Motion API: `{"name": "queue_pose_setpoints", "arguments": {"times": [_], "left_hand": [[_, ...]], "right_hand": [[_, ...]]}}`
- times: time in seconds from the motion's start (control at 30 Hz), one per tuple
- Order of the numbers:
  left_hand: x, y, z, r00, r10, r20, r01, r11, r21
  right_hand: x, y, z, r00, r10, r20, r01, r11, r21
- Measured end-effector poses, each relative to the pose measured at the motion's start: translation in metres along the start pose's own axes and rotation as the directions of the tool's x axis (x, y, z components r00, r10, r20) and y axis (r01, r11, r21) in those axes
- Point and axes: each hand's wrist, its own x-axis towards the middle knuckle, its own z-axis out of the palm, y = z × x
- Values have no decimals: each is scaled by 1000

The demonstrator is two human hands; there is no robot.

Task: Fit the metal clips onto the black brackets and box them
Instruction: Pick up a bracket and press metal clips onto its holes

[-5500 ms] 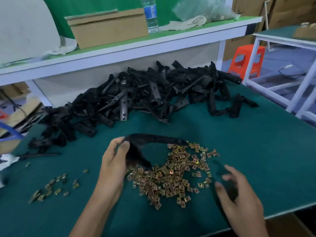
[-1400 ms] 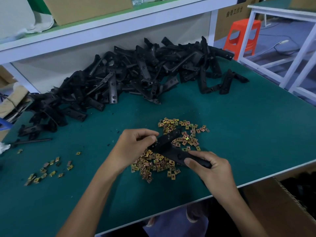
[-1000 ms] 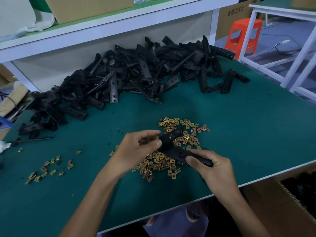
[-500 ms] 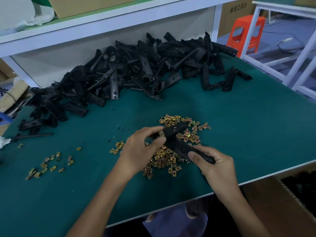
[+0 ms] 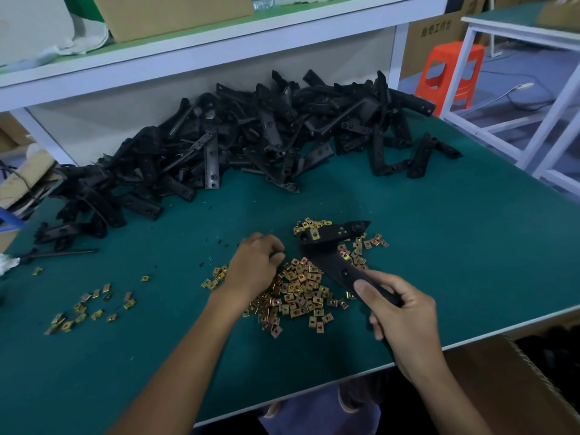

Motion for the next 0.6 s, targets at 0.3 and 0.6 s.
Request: {"name": "queue_pose_setpoints", "arguments": {"times": [0.3, 0.6], "left_hand": [[-14, 20, -36, 992, 68, -111, -107, 909, -403], [-31, 48, -60, 994, 101, -36, -96, 699, -709]], "right_hand": [[-7, -2, 6, 993, -10, 118, 23, 994, -109], [-8, -3, 5, 992, -4, 129, 23, 989, -145]]}}
